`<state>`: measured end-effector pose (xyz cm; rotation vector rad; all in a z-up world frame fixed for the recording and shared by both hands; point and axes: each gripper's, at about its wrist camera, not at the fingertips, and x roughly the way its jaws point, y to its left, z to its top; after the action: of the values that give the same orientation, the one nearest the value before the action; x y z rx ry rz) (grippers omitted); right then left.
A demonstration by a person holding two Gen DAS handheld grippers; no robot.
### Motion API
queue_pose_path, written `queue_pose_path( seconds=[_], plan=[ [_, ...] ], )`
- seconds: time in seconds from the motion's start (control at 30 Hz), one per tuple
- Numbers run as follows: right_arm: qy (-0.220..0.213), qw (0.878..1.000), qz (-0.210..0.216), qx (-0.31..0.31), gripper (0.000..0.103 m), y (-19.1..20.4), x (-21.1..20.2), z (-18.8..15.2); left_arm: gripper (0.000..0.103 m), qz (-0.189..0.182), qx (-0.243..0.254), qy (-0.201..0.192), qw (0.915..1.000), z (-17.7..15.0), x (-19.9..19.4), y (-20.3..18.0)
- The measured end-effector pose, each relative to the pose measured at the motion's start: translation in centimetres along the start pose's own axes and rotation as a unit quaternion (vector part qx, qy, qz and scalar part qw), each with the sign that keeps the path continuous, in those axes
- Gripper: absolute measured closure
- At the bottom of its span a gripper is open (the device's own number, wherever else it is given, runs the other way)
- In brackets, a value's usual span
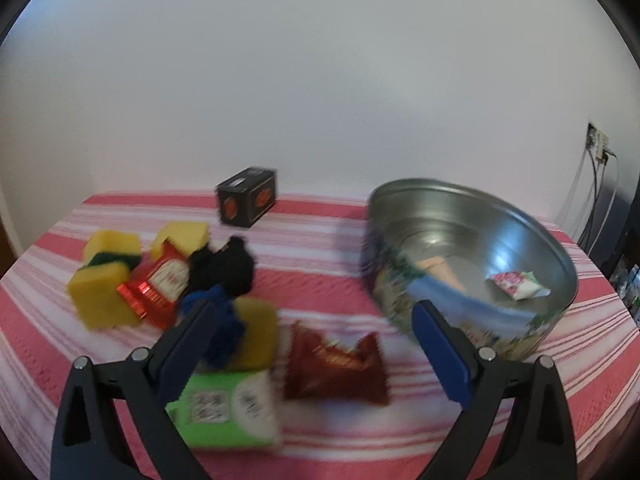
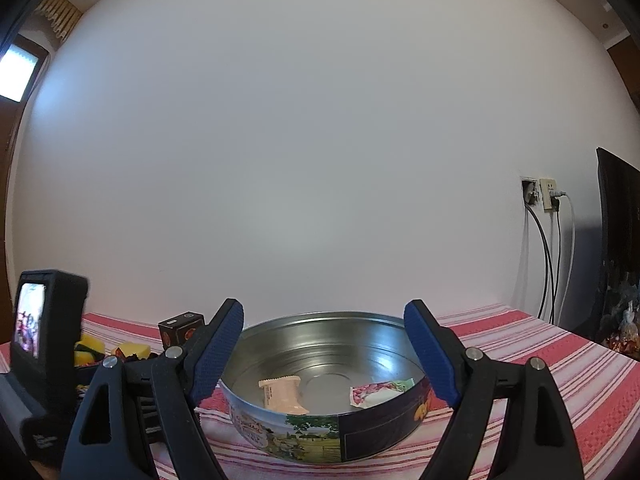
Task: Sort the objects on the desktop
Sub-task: 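Move the left tool to the green tissue pack and grasp it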
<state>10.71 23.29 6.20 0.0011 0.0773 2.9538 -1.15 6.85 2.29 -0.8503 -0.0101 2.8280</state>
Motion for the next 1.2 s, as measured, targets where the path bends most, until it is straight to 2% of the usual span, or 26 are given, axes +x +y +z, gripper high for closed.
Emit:
queue_pose_path(
  seconds=[0.03, 0.17, 0.33, 0.4, 0.47, 0.63, 0.8, 0.93, 1.03, 1.07, 1.1, 1.2],
  plan=[
    [0.0, 1.0, 0.0, 0.001, 0.009, 0.0, 0.0, 0.0, 0.004, 0.004, -0.003, 0.006, 1.0, -0.2, -0.1, 0.5],
    [-0.005, 1.0, 0.003, 0.007, 0.009, -0.1, -0.2, 0.1, 0.004, 0.02, -0.032, 0.046, 0.9982, -1.1, -0.2, 3.8],
    [0.003, 1.0, 0.013, 0.005, 0.009, 0.1, 0.1, 0.0, 0.004, 0.038, -0.065, 0.114, 0.9907, -2.3, 0.9, 7.6],
    [0.006, 1.0, 0.019, 0.007, 0.009, 0.3, 0.1, 0.0, 0.003, 0.028, -0.08, 0.123, 0.9888, -2.5, 1.2, 8.4],
    [0.008, 1.0, 0.024, 0.007, 0.009, 0.3, 0.0, 0.0, 0.002, 0.028, -0.084, 0.126, 0.9881, -2.5, 1.4, 8.4],
    [0.022, 0.999, 0.034, 0.005, 0.009, 0.6, 0.4, -0.1, 0.001, 0.031, -0.046, 0.128, 0.9903, -2.0, 2.2, 6.7],
    [0.032, 0.999, 0.04, 0.008, 0.009, 0.6, 0.7, -0.3, 0.001, 0.025, -0.02, 0.18, 0.9831, -2.4, 4.1, 5.5],
    [0.036, 0.999, 0.041, 0.006, 0.009, 0.6, 0.5, -0.2, 0.002, 0.018, -0.022, 0.177, 0.9838, -2.2, 3.9, 5.7],
    [0.045, 0.998, 0.043, 0.002, 0.009, 0.8, 0.6, -0.2, 0.019, 0.021, -0.039, 0.163, 0.9856, -2.1, 3.3, 6.4],
    [0.047, 0.998, 0.046, 0.002, 0.009, 0.8, 0.7, -0.3, 0.03, 0.021, -0.041, 0.16, 0.986, -2.1, 3.2, 6.6],
    [0.047, 0.998, 0.047, 0.003, 0.009, 0.8, 0.7, -0.3, 0.034, 0.022, -0.04, 0.158, 0.9864, -2.1, 3.1, 6.7],
    [0.05, 0.997, 0.056, 0.002, 0.009, 1.0, 1.0, -0.5, 0.034, -0.001, -0.048, 0.153, 0.9871, -2.1, 2.8, 7.5]
  ],
)
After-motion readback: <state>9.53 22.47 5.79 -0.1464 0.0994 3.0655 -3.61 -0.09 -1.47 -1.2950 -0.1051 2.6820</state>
